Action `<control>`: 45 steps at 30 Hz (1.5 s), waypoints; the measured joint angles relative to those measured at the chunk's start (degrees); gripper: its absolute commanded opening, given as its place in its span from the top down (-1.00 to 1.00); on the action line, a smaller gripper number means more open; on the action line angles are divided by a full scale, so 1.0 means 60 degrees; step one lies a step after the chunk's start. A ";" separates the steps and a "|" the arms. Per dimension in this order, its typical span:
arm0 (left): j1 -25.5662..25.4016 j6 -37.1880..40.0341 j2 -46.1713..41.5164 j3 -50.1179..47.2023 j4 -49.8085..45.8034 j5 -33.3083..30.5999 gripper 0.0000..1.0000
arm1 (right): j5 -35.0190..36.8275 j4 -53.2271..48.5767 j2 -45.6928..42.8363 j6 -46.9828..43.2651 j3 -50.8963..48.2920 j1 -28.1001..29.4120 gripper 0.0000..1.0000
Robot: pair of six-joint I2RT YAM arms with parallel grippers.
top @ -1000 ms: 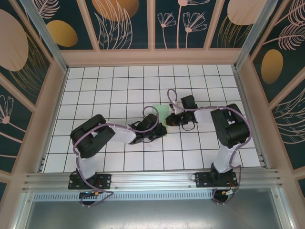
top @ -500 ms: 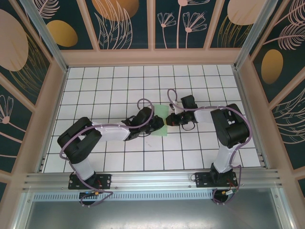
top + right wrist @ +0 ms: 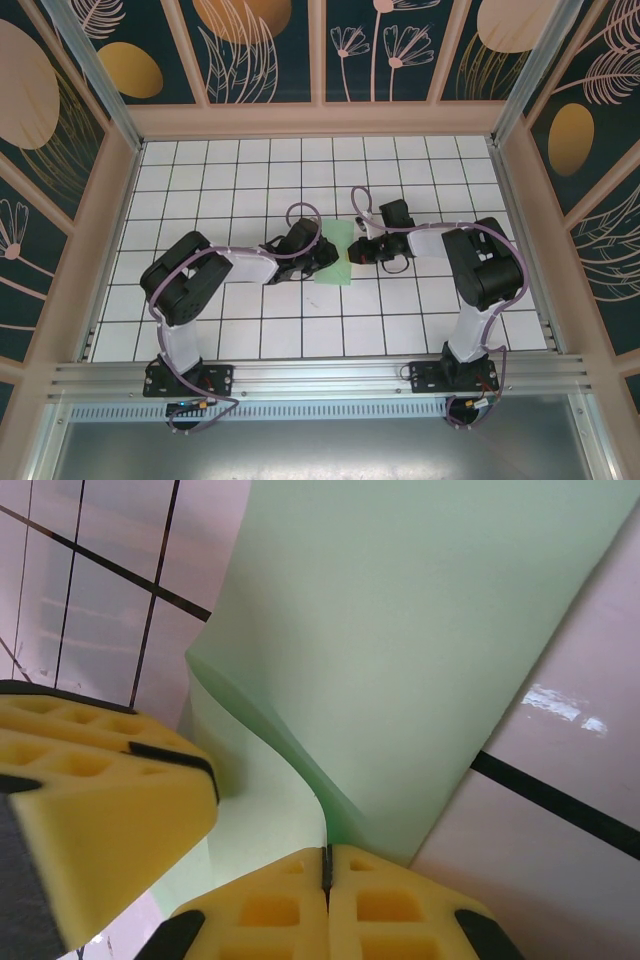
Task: Fold a paper plane with a square sheet of paper (pick it up from the middle)
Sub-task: Fold the triangle a second time at the center of the table.
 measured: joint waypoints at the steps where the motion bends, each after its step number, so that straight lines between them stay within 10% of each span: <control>1: 0.0000 0.0033 0.0080 0.0000 -0.0011 0.0000 0.69 | -0.0004 0.0000 0.0000 0.0011 0.0000 0.0000 0.75; 13: 0.0040 0.0233 0.0208 0.0007 0.0033 0.0149 0.70 | 0.0532 -0.0619 -0.1045 0.0146 0.0120 0.0015 0.48; 25: 0.0044 0.0233 0.0208 0.0007 0.0062 0.0189 0.68 | -0.0178 -0.0415 -0.2572 0.1410 -0.1111 0.0750 0.87; 45: 0.0044 0.0237 0.0208 0.0007 0.0069 0.0215 0.69 | -0.0007 -0.0463 -0.1308 0.1752 -0.1253 0.1053 0.87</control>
